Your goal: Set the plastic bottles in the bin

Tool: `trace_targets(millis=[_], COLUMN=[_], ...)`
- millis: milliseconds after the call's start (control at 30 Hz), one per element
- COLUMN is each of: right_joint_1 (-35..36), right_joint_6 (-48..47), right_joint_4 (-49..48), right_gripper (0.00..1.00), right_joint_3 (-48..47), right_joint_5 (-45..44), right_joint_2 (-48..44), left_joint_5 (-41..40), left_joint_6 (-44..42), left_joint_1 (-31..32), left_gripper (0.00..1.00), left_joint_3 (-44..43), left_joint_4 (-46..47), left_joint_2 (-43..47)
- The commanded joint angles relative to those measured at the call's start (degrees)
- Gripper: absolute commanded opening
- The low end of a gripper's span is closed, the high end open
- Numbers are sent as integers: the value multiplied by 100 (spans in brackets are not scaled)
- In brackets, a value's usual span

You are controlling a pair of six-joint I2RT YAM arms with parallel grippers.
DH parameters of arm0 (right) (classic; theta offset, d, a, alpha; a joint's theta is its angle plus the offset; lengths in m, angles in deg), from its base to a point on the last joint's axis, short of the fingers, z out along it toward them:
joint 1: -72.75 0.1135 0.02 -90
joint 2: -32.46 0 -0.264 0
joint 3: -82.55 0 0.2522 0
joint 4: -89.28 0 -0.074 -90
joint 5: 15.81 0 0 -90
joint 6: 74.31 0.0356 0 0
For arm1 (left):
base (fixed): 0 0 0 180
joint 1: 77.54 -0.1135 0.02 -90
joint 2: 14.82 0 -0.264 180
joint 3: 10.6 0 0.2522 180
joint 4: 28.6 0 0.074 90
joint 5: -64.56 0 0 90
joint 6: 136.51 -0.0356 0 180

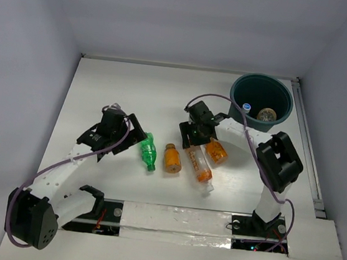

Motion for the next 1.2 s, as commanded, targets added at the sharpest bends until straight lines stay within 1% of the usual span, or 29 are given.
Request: trace_targets(millis=[0,67,100,200,233,300,333,467,500,567,600,633,733,867,1067,1167], right_joint_1=[64,64,64,64,64,-23,-94,-831,-1259,-1666,-1833,-2113,-2545,-2766,-2880,-2933], right_joint_6=[-67,-85,-129,-269,-322,-436,-454,-410,-297,-156,-103,-50,143,179,82,82], right_joint_4=[53,229,439,896,994,1152,1188,978,760,408,-3,-138,-586,-1175,-1598,-1712], right_gripper=[51,51,50,50,50,49,49,48,48,48,48,48,49,49,50,51], right_joint_3=[-465,-719,-1069,-1808,-2385,-3003,-3606,-4690,-4798,-4756,-4659,-4580,-4351,-3921,-3631,-3393], right_joint_5=[-129,-260,-287,-787,-902,-1358,-1490,-1956,-1983,-2211,-2369,-2501,-2975,-3617,-4145,-4216], right_joint_2=[-525,-807,-1070,-1379,-1449,-1599,-1626,-1827,-1872,-1968,-2082,-2100,-2022,-1785,-1231,-1169], left_joint_5=[159,177,194,273,300,352,361,361,361,335,352,379,379,318,335,326], left_joint_6=[-162,-214,-232,-276,-285,-337,-346,-416,-443,-469,-478,-513,-592,-715,-777,-812], left_joint_1=[-57,-57,-57,-57,-57,-57,-57,-57,-57,-57,-57,-57,-57,-57,-57,-57], left_gripper=[94,94,94,95,95,96,96,97,97,97,97,97,98,99,99,99], left_joint_3=[125,143,161,152,143,99,91,82,90,99,108,108,117,64,-6,-24], left_joint_4=[305,349,410,498,560,595,648,753,788,868,894,955,1034,1070,1114,1158], left_joint_2=[-131,-193,-263,-351,-421,-562,-606,-799,-861,-940,-1019,-1054,-1221,-1415,-1643,-1758])
